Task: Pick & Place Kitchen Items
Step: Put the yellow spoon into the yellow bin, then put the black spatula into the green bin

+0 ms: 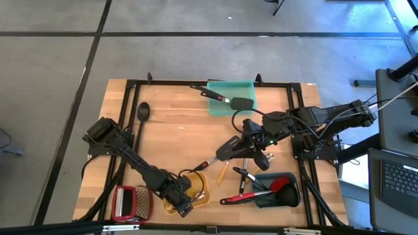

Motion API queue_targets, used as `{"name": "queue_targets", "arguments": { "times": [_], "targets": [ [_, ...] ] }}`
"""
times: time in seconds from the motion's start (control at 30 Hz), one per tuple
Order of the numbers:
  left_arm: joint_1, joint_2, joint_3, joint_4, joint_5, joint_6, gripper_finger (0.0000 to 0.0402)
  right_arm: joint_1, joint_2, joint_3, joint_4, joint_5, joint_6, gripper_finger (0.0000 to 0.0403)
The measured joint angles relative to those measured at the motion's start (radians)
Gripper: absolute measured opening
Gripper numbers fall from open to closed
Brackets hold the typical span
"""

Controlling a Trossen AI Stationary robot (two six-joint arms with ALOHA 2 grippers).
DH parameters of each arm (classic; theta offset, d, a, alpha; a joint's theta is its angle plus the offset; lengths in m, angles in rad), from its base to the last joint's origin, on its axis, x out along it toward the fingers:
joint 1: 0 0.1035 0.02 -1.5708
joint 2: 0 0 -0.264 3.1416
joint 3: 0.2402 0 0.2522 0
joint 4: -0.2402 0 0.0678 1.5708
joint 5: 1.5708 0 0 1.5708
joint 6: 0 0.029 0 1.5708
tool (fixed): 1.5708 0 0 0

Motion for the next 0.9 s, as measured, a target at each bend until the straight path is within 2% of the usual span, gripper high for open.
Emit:
{"name": "queue_targets", "arguments": {
  "times": [0.2,0.4,0.6,0.73,0.9],
  "targets": [
    [0.011,-0.001,0.075,-0.139,-0.018,0.042,0.0150,0.000,0.000,0.000,0.000,0.000,0.000,0.0140],
    [0.025,-0.001,0.183,-0.319,-0.111,0.087,0.0196,0.000,0.000,0.000,-0.001,-0.001,-0.001,0.0140],
    [0.045,-0.001,0.305,-0.518,-0.186,0.094,0.0195,0.000,0.000,0.000,-0.059,-0.049,-0.041,0.0140],
    [0.062,-0.001,0.365,-0.548,-0.267,0.101,0.0183,0.000,0.000,0.001,-0.156,-0.108,-0.087,0.0140],
    [0.097,-0.002,0.407,-0.538,-0.391,0.118,0.0173,0.000,0.000,0.001,-0.332,-0.109,-0.106,0.0140]
  ]
}}
